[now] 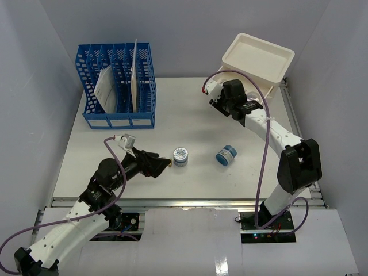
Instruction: Organize the desk
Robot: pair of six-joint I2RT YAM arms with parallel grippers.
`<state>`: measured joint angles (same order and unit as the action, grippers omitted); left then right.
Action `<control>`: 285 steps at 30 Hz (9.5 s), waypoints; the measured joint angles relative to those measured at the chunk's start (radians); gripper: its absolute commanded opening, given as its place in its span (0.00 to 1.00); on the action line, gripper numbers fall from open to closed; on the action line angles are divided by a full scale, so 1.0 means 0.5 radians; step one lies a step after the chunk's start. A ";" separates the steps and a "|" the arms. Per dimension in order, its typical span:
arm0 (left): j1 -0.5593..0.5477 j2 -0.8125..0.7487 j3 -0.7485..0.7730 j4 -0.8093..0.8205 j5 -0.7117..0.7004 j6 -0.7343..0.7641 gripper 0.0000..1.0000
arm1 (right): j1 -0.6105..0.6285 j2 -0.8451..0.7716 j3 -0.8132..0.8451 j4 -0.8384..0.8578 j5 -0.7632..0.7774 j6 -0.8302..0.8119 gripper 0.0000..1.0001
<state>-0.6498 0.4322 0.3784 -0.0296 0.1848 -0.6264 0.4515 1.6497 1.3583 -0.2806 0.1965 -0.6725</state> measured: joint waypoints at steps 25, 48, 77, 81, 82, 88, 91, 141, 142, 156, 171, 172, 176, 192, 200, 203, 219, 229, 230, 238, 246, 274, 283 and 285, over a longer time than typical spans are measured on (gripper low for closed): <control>0.002 0.826 0.140 0.528 0.228 -0.042 0.98 | -0.510 0.105 0.104 0.006 -0.043 0.283 0.70; 0.002 0.828 0.140 0.597 0.234 -0.036 0.98 | -0.410 0.071 0.537 0.165 -0.141 1.122 0.71; 0.002 0.594 0.081 0.469 0.167 -0.024 0.98 | -0.439 0.729 0.928 0.205 0.275 1.344 0.38; 0.002 0.595 0.082 0.437 0.159 -0.018 0.98 | -0.467 0.773 0.982 0.205 0.238 1.334 0.20; 0.002 0.595 0.082 0.430 0.156 -0.016 0.98 | -0.478 0.777 0.985 0.206 0.216 1.329 0.15; 0.002 0.596 0.082 0.417 0.136 -0.005 0.98 | -0.509 0.768 0.977 0.205 0.139 1.342 0.10; 0.002 0.599 0.082 0.417 0.134 -0.005 0.98 | -0.512 0.751 0.951 0.218 0.108 1.339 0.08; 0.002 0.578 0.110 0.335 0.094 -0.007 0.98 | 0.083 0.180 0.636 -0.132 -0.717 0.857 0.92; 0.002 0.589 0.115 0.337 0.095 -0.008 0.98 | 0.074 0.124 0.614 -0.130 -0.744 0.801 0.93; 0.002 0.522 0.120 0.341 0.095 -0.021 0.98 | 0.117 0.182 0.888 -0.266 -0.282 -0.092 0.90; 0.002 0.416 0.088 0.325 0.094 -0.022 0.98 | 0.225 0.560 1.082 -0.387 0.535 -0.806 0.85; 0.002 0.416 0.085 0.321 0.094 -0.022 0.98 | 0.222 0.577 1.083 -0.366 0.567 -0.814 0.83; 0.002 0.413 0.084 0.304 0.093 -0.025 0.98 | 0.197 0.658 1.089 -0.293 0.634 -0.821 0.59; 0.002 0.506 0.084 0.365 0.110 -0.093 0.98 | 0.167 0.711 1.194 -0.297 0.698 -0.458 0.11; 0.002 0.719 0.083 0.550 0.144 -0.197 0.98 | 0.444 0.739 1.256 -0.521 0.734 -0.096 0.08; 0.002 0.797 0.083 0.625 0.158 -0.232 0.98 | 0.540 0.749 1.325 -0.541 0.786 -0.031 0.12; 0.002 0.859 0.084 0.708 0.188 -0.270 0.98 | 0.206 0.531 1.084 -0.317 0.730 -0.243 0.92; 0.002 0.836 0.084 0.704 0.202 -0.274 0.98 | 0.168 0.581 0.861 0.118 0.912 -0.636 0.90; 0.002 0.818 0.084 0.692 0.202 -0.273 0.98 | 0.162 0.611 0.871 0.166 0.913 -0.661 0.88; 0.002 0.725 0.084 0.646 0.198 -0.261 0.98 | 0.079 0.742 0.940 0.317 0.869 -0.717 0.53; 0.002 0.729 0.084 0.643 0.194 -0.265 0.98 | 0.035 0.755 0.861 0.417 0.779 -0.798 0.15; 0.001 0.869 0.083 0.765 0.195 -0.334 0.98 | 0.369 0.894 1.541 -0.667 0.946 -0.018 0.17; -0.043 1.462 0.224 1.161 0.008 -0.328 0.95 | 0.339 0.863 1.564 -0.723 0.777 0.100 0.54; -0.059 1.620 0.303 1.219 -0.023 -0.284 0.94 | 0.314 0.813 1.521 -0.707 0.658 0.166 0.62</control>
<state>-0.6792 1.2421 0.5298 0.5799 0.1733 -0.7686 0.6082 2.0563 2.1188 -0.6339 0.5255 -0.5895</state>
